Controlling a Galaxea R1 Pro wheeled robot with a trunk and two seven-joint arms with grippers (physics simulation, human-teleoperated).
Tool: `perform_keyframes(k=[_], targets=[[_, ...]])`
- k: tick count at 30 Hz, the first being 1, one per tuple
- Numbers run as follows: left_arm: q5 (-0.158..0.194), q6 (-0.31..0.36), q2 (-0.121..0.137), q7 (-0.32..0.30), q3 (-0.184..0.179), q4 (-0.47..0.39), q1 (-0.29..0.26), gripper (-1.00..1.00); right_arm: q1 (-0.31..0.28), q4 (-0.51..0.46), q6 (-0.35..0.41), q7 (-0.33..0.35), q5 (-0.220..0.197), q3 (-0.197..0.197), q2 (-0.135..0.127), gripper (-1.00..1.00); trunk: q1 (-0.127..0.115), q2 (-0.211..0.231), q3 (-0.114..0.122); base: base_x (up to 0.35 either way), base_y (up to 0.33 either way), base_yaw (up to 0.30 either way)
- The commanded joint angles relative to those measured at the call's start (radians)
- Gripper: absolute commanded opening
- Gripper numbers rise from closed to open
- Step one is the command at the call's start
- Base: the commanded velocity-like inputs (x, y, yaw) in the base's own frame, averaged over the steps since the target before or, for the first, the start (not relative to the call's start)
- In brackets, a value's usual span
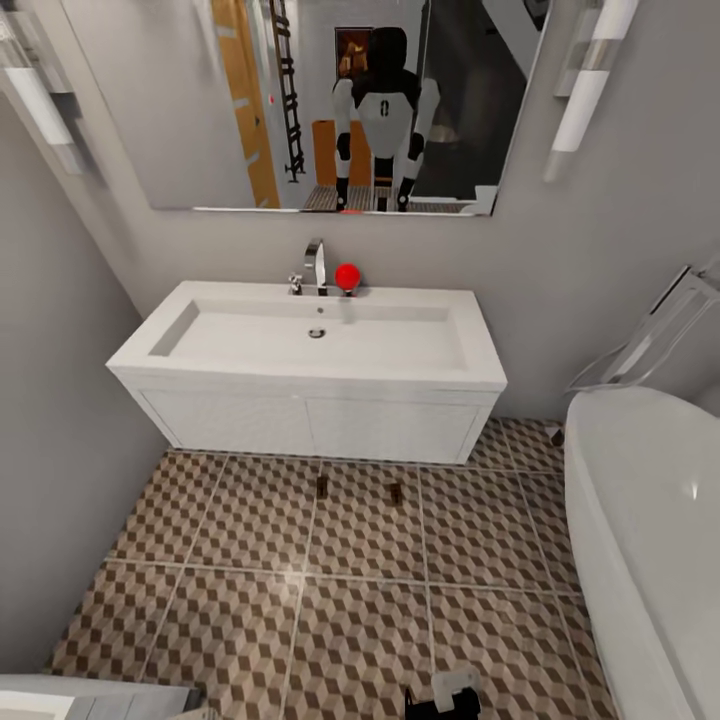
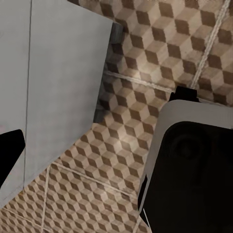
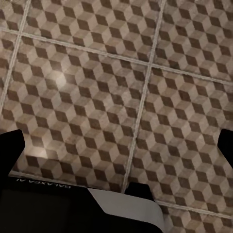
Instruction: Take the four mousetraps from the cabinet in the bathroom and place them on the bathroom floor. Make sure all four end up on the same floor surface, and ensure that at least two of them are either under or directly next to the same bathroom sink.
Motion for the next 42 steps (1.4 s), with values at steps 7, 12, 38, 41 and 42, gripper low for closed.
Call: perform_keyframes(k=[7,12,38,41,42], targets=[[0.006,-0.003,0.000,0.000,-0.006,0.002,-0.001,1.00,-0.001,0.001,-0.003,-0.003,-0.008,0.009,0.000,1.00,0.001,-0.002,0.010,0.000,0.000,0.000],[0.006,-0.003,0.000,0.000,-0.006,0.002,0.000,1.00,-0.001,0.001,-0.003,-0.003,-0.008,0.009,-0.001,1.00,0.001,-0.002,0.018,0.000,0.000,0.000],[0.006,-0.003,0.000,0.000,-0.006,0.002,0.000,1.00,0.000,0.035,-0.003,-0.003,-0.014,0.008,-0.032,1.00,0.001,-0.002,0.059,0.000,0.000,0.000],[0.006,-0.003,0.000,0.000,-0.006,0.002,0.000,1.00,0.000,0.051,-0.003,-0.003,-0.013,0.008,-0.056,1.00,0.001,-0.002,0.064,0.000,0.000,0.000],[0.006,-0.003,0.000,0.000,-0.006,0.002,0.000,1.00,0.000,0.053,-0.003,-0.003,-0.014,0.008,-0.061,1.00,0.001,-0.002,0.066,0.000,0.000,0.000]])
